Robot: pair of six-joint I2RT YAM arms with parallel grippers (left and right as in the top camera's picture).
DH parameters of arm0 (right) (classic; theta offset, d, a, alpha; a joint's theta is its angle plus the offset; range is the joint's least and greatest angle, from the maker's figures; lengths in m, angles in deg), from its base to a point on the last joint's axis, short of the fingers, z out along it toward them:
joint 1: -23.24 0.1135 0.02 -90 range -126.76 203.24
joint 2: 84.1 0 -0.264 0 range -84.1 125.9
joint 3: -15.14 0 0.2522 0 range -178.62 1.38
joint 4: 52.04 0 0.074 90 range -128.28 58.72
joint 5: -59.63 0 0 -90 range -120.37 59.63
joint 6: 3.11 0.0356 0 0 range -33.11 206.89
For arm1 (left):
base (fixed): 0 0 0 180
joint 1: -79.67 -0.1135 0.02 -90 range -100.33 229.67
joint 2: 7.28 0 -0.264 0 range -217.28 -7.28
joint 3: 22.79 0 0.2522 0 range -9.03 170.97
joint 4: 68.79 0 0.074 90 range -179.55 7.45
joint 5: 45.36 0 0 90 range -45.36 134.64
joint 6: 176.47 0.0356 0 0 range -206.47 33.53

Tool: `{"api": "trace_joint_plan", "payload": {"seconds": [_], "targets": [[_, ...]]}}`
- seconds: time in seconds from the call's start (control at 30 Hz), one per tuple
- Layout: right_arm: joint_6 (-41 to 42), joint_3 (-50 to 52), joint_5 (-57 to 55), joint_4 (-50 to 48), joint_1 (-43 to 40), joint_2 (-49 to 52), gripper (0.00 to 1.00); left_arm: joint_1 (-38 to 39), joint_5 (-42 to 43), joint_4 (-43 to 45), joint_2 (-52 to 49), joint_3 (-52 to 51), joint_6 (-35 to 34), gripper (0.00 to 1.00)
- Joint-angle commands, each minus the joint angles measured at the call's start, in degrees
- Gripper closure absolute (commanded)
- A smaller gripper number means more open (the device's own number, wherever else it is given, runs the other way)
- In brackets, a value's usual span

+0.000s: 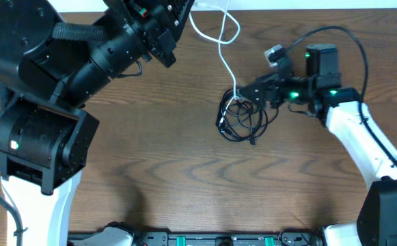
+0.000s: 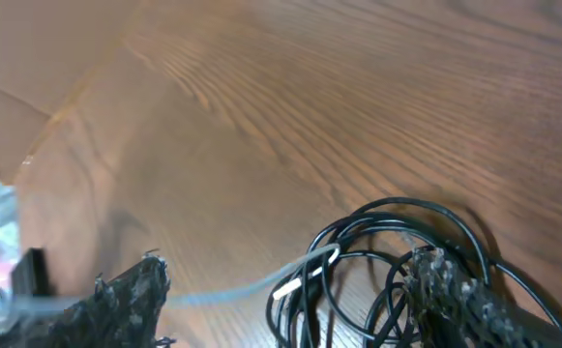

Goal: Untangle cables

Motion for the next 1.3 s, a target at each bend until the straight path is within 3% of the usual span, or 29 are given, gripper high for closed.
{"api": "trace_joint_plan", "payload": {"seconds": [0.0,0.13,0.53,0.73,0.87,1.0,1.17,1.27], "targets": [[-7.98,-0.28,10.88,1.77,-0.37,-0.33,0.22,-0.17,0.94,0.26,-1.25,1.33,-0.57,0.93],[-11.96,-0.28,9.16,4.46,2.47,-0.31,0.21,-0.17,0.94,0.28,-1.62,1.33,-1.40,0.93],[-9.88,-0.28,-0.79,1.36,8.94,-0.22,0.20,-0.17,0.92,0.50,-1.60,1.33,-1.40,0.93],[-6.27,-0.28,-14.78,2.82,7.30,-0.22,0.15,-0.17,0.92,0.48,-1.60,1.33,-1.40,0.93],[-7.37,-0.31,-8.81,2.29,5.25,-0.26,0.14,-0.17,0.94,0.48,-1.62,1.33,-1.40,0.93],[-9.70,-0.31,-1.51,1.92,5.57,-0.24,0.17,-0.17,0.94,0.48,-1.62,1.33,-1.38,0.93],[-9.62,-0.28,-3.54,1.53,8.15,-0.17,0.20,-0.17,0.94,0.46,-1.62,1.33,-1.38,0.93],[-7.89,-0.28,-7.17,0.92,9.38,-0.15,0.34,-0.17,0.94,0.44,-1.62,1.33,-1.38,0.93]]}}
